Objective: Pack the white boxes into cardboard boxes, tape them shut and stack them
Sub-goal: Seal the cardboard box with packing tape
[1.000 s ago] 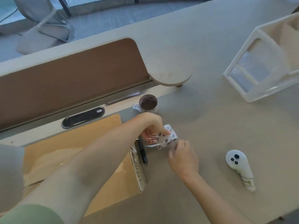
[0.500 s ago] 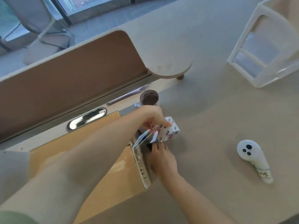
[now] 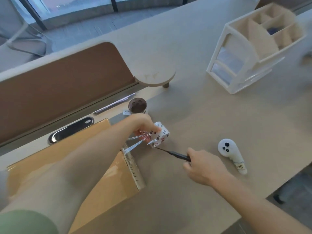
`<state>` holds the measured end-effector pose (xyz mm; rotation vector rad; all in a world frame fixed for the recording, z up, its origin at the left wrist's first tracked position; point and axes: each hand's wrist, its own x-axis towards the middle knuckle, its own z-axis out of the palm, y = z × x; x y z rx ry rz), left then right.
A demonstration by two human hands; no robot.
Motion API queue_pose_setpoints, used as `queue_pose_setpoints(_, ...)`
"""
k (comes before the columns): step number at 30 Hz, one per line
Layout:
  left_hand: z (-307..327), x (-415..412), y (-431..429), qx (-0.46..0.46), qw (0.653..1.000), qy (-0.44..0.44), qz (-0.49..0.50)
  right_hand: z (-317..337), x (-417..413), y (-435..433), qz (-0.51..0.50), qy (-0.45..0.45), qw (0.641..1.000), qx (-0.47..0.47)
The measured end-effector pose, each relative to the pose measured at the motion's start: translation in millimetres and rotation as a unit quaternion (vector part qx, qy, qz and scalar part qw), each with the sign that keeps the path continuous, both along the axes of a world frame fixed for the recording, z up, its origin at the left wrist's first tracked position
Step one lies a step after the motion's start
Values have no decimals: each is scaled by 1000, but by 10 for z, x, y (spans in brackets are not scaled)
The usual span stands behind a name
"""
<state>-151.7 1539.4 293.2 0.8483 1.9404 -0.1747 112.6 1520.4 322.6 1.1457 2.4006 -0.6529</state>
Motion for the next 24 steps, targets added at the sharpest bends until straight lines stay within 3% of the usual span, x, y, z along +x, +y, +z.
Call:
queue_pose_setpoints(6, 67, 37, 57, -20, 999, -37, 13, 529, 104, 63, -11, 94, 992, -79)
queue_pose_setpoints(13, 3, 12, 111, -42, 999, -20, 1, 482, -433, -286, -46, 146, 983, -102)
queue_pose_setpoints(24, -58, -7, 112, -29, 1000, 12, -1, 415, -999, -386, -42, 96, 991, -83)
